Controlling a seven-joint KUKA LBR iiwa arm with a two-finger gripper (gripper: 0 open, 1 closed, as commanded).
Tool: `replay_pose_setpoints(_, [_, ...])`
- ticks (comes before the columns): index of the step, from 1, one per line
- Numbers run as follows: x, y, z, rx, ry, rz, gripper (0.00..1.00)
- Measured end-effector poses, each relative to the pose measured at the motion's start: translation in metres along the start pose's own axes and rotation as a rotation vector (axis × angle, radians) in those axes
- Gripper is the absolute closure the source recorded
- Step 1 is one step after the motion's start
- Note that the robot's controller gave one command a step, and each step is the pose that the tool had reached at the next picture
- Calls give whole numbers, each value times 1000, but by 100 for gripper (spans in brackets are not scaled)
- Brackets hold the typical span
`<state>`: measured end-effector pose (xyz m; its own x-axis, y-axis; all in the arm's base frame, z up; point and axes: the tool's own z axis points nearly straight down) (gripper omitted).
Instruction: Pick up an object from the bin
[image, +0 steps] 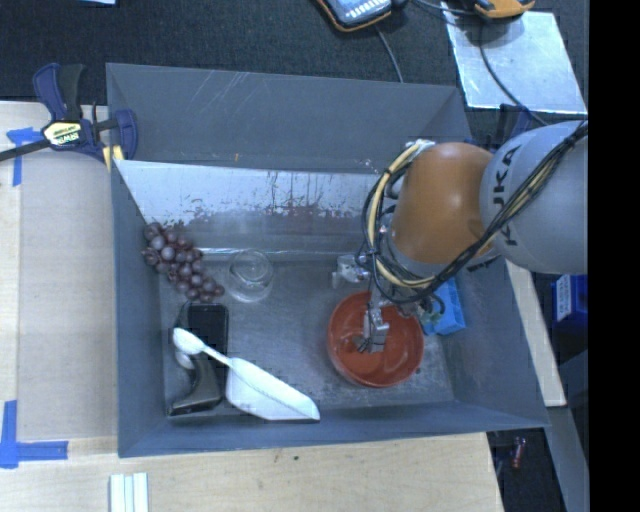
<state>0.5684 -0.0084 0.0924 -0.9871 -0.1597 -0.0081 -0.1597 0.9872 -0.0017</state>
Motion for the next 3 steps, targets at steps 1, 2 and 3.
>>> replay_pose_setpoints(1, [0, -1, -1, 1, -2, 0, 100])
replay_pose_setpoints(2, [0, -1, -1, 1, -2, 1, 100])
replay_pose_setpoints(3, [-12, 15, -79, 2, -13, -8, 100])
